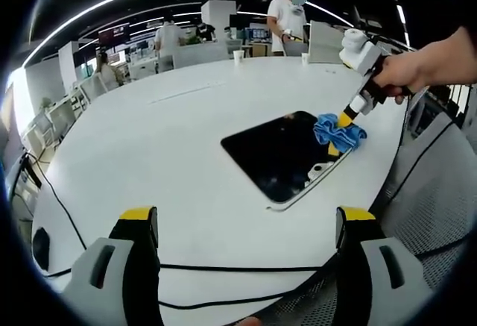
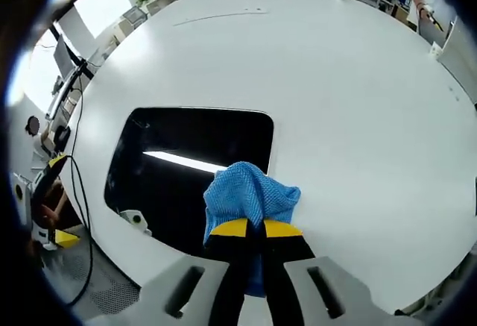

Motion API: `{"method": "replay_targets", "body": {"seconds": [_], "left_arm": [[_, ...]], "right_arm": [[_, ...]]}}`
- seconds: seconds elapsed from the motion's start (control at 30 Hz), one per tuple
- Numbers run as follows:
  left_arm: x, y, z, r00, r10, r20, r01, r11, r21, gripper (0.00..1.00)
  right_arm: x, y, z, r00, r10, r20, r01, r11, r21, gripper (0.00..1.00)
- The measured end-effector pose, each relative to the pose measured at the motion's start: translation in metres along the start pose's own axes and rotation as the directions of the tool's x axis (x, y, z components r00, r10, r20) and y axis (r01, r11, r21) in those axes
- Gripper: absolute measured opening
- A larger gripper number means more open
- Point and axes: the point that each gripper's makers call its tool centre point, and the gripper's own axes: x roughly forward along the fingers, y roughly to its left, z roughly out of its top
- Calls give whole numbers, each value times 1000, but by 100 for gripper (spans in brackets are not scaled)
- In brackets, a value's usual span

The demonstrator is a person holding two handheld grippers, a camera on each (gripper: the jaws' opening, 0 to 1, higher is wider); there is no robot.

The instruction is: Wipe the mirror surface with the cleaning cloth until all visible marks leave the cleaned area.

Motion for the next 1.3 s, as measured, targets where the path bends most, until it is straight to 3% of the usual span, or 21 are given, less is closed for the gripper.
{"method": "replay_targets", "body": {"seconds": [0.7, 1.3], "left_arm": [[1, -1, 2, 1000, -19, 10, 19, 1000, -11, 98], [4, 9, 1, 999, 16, 33, -14, 999, -44, 99]], "right_arm": [[18, -11, 51, 1000, -26, -17, 26, 999, -28, 0], [35, -19, 83, 999, -33, -3, 32, 999, -32, 0]]}}
